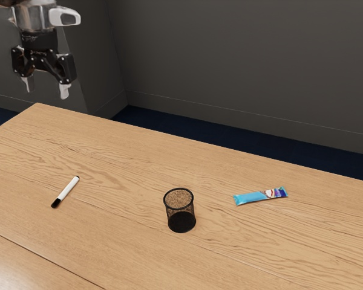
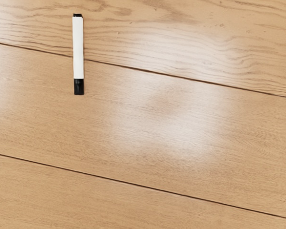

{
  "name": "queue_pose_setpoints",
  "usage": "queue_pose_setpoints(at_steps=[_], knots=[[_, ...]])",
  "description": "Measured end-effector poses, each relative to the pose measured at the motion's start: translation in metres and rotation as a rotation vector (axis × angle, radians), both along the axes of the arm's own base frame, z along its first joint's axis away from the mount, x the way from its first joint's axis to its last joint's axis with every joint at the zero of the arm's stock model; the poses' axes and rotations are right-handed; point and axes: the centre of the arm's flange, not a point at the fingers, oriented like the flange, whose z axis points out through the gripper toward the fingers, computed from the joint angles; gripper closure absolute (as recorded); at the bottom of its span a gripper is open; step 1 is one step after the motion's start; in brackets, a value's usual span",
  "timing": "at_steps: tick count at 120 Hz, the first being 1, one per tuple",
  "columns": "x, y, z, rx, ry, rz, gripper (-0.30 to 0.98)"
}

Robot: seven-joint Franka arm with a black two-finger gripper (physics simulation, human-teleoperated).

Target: Put the marker into the pen holder.

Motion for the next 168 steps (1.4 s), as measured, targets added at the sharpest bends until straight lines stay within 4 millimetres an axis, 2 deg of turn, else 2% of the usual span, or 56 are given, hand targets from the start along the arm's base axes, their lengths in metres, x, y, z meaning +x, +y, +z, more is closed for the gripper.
queue_pose_setpoints(at_steps=[8,16,23,28,40,53,60,73,87,98,112,119,128,146,168], knots=[[0.008,-0.011,-0.005,-0.001,-0.046,-0.021,0.00],[0.007,-0.012,-0.014,-0.002,-0.079,-0.022,0.00],[0.002,-0.002,-0.042,-0.004,-0.065,-0.004,0.00],[-0.001,0.017,-0.059,-0.005,-0.055,0.034,0.00],[-0.032,0.068,-0.114,-0.017,0.018,0.152,0.00],[-0.059,0.106,-0.199,-0.038,0.119,0.234,0.00],[-0.060,0.116,-0.229,-0.041,0.135,0.245,0.00],[-0.047,0.132,-0.283,-0.044,0.158,0.238,0.00],[-0.037,0.153,-0.329,-0.050,0.160,0.228,0.00],[-0.022,0.162,-0.350,-0.048,0.139,0.197,0.00],[0.019,0.174,-0.368,-0.048,0.102,0.146,0.00],[0.033,0.188,-0.384,-0.061,0.096,0.142,0.00],[0.055,0.200,-0.393,-0.075,0.091,0.123,0.00],[0.079,0.208,-0.407,-0.109,0.139,0.072,0.00],[0.093,0.210,-0.422,-0.154,0.210,0.018,0.00]])
